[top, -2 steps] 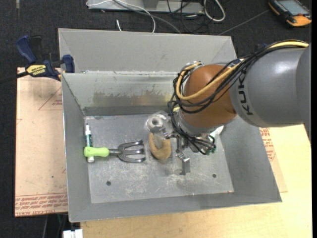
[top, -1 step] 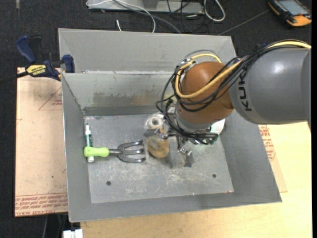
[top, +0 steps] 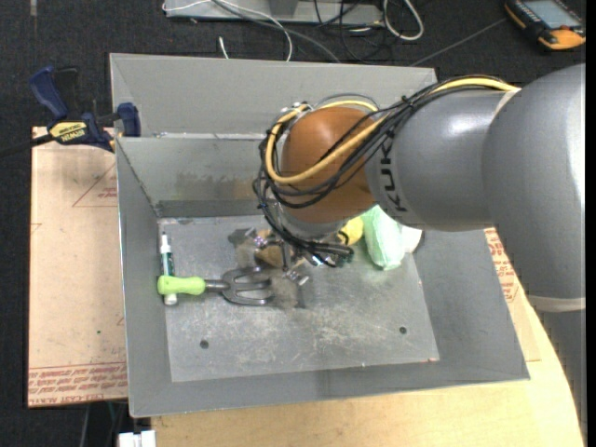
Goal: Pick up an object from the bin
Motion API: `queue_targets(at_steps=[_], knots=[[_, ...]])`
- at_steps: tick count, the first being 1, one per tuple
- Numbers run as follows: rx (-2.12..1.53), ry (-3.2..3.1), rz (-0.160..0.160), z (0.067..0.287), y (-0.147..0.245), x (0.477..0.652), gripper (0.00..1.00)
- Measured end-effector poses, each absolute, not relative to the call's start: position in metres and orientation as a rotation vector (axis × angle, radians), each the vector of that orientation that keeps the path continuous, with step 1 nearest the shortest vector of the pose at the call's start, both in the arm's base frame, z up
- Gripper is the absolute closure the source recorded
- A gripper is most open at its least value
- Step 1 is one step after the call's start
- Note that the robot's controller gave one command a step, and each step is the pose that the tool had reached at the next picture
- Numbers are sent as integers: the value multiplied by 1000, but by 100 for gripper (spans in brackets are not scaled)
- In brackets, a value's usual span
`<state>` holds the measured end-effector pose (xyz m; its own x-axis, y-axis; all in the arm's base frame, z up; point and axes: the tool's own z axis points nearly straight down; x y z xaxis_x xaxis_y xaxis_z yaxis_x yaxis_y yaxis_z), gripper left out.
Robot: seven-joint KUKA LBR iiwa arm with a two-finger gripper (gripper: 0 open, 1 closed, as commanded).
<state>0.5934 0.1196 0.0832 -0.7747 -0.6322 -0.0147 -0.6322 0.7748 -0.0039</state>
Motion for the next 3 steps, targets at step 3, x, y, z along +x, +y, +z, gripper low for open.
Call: queue_targets(at_steps=[3], knots=[[-1947, 2445, -3, 113, 70, 585, 100]])
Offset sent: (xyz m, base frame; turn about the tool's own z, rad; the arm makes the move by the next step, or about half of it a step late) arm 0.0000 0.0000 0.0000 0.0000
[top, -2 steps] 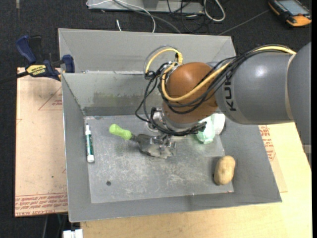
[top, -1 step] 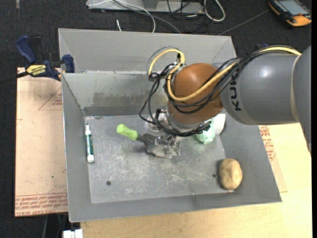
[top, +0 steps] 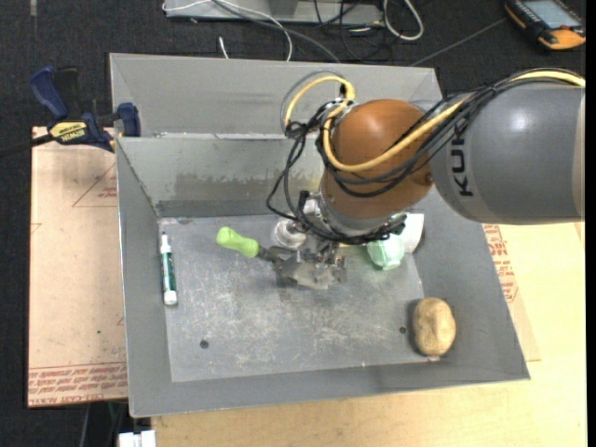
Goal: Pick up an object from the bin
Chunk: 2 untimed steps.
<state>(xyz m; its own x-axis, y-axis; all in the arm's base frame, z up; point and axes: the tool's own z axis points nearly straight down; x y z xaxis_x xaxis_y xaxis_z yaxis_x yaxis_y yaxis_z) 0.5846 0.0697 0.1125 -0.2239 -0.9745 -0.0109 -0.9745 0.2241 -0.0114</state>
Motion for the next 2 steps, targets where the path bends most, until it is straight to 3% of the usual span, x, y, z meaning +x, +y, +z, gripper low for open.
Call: queue_targets(at_steps=[2], knots=[[-1943, 2448, -2, 161, 70, 584, 100]])
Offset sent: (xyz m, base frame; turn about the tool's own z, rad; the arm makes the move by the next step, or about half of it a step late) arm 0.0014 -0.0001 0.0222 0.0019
